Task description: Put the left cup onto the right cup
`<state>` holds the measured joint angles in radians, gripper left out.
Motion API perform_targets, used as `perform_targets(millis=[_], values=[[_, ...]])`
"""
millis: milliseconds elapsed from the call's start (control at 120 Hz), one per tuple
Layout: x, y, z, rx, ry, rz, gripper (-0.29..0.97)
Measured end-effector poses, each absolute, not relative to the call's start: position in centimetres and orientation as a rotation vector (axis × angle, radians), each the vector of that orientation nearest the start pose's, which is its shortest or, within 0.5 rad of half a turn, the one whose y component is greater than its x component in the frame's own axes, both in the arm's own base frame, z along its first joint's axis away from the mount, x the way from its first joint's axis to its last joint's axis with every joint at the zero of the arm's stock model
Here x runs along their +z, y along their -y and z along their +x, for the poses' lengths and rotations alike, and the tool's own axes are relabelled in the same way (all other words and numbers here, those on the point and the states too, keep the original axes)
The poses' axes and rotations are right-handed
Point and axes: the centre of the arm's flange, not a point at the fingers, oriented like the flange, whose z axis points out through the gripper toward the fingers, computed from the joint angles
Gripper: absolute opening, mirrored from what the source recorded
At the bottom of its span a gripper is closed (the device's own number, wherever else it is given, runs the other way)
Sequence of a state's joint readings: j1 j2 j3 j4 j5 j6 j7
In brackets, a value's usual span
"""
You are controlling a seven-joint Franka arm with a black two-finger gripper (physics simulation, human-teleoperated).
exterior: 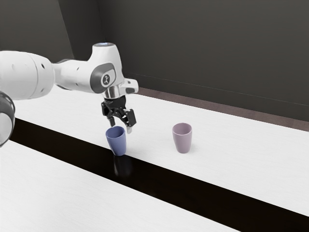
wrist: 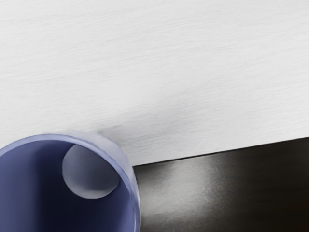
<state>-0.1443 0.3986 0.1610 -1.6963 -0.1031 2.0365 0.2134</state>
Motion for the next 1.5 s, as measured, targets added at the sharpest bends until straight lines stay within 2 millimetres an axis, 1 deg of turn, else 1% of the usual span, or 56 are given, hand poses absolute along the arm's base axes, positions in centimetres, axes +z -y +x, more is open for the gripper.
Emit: perform_targets(millis=[483, 683, 733, 767, 833, 942, 992, 1092, 1275, 1500], values=[[31.8, 0.3, 66.5, 0.079, -0.259, -3.142, 0.68], [30.8, 0.2, 66.5, 0.088, -0.260, -3.139, 0.68], [30.6, 0.3, 66.5, 0.090, -0.260, -3.139, 0.66], [30.5, 0.3, 66.5, 0.092, -0.260, -3.139, 0.63], [30.3, 0.3, 66.5, 0.095, -0.259, -3.139, 0.52], [30.0, 0.3, 66.5, 0.099, -0.255, -3.138, 0.28], [30.0, 0.2, 66.5, 0.098, -0.255, -3.138, 0.18], [30.0, 0.3, 66.5, 0.097, -0.255, -3.138, 0.05], [30.0, 0.2, 66.5, 0.096, -0.255, -3.136, -0.06], [30.5, 0.1, 66.5, 0.089, -0.253, -3.131, -0.10]])
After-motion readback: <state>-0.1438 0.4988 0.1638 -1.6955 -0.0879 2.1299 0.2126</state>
